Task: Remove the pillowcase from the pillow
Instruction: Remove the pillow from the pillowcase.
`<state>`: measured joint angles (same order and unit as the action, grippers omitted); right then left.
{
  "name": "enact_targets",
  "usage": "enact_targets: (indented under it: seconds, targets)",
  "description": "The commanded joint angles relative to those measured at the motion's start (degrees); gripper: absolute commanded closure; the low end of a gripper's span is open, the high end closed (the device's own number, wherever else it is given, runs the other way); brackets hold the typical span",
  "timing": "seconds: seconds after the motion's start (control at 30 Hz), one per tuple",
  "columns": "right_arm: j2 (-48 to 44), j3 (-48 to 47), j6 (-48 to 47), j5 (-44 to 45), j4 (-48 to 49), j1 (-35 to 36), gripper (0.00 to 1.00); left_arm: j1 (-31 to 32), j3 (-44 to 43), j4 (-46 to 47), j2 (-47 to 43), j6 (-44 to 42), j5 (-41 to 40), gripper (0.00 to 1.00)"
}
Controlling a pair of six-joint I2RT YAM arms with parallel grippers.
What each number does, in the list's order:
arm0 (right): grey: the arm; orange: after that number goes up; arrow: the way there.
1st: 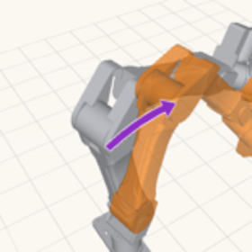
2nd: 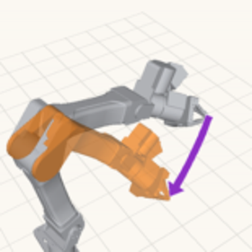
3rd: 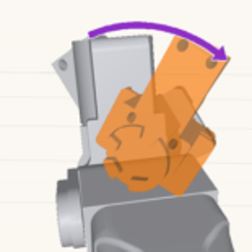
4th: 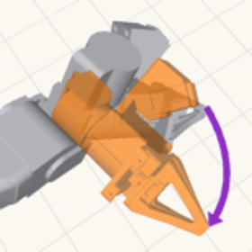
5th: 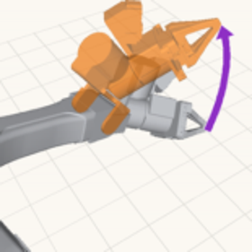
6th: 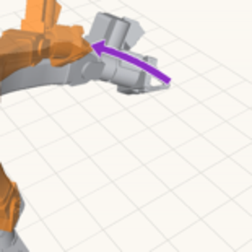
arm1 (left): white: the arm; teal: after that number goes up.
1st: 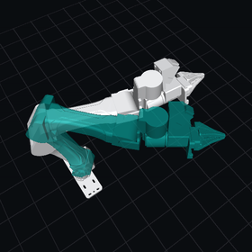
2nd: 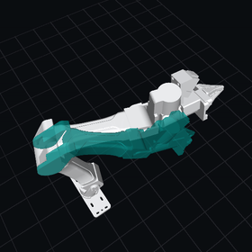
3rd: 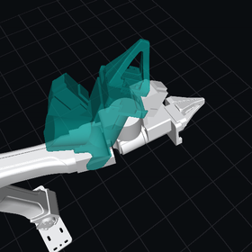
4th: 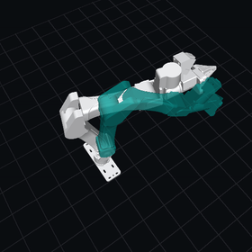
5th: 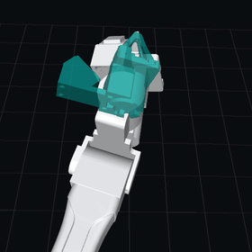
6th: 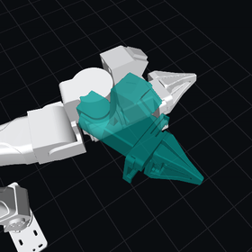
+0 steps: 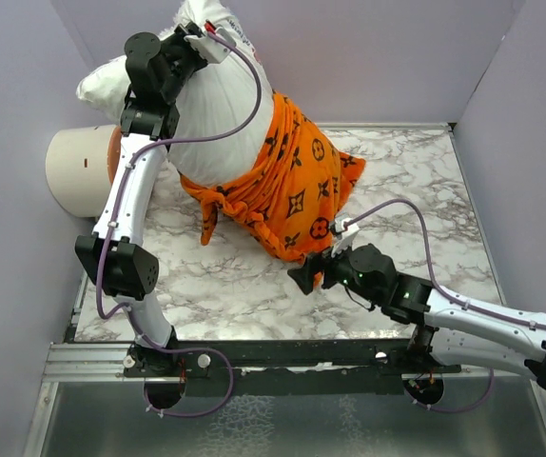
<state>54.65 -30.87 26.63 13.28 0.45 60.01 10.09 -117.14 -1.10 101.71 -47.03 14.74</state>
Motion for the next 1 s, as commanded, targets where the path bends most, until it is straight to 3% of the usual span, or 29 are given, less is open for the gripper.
enact_targets:
  seconds: [0.0, 0.23, 0.63, 0.77, 0.83, 0.9, 0.97]
  targets:
    - [4.1, -2.5, 1.3, 5.1, -6.4, 0.4, 0.00, 0.9, -3.1, 20.9, -4.9, 0.3, 0.7, 1.00]
    - [25.7, -11.0, 3.2, 12.8, -13.7, 0.0, 0.00, 0.5, -2.4, 20.3, -5.1, 0.1, 0.9, 1.00]
    - [40.6, -15.1, -3.0, 12.1, -7.7, -3.1, 0.02, -0.9, -2.6, 20.6, -5.3, 2.0, 2.0, 1.00]
    - [43.3, -14.9, -2.4, 9.1, -5.3, -5.0, 0.24, -1.3, -3.5, 20.7, -4.9, 1.7, 2.0, 1.00]
    - [42.1, -13.7, 0.0, 7.4, -4.8, -7.1, 0.50, -1.7, -4.9, 20.9, -4.9, 1.9, 1.7, 1.00]
    - [39.6, -12.1, 4.3, 7.0, -6.3, -9.8, 0.92, -2.5, -6.8, 21.7, -2.4, 2.1, 0.7, 1.00]
    - [35.9, -9.9, 9.3, 7.9, -8.2, -12.6, 0.99, -3.7, -9.5, 22.9, -0.7, 2.3, -0.6, 1.00]
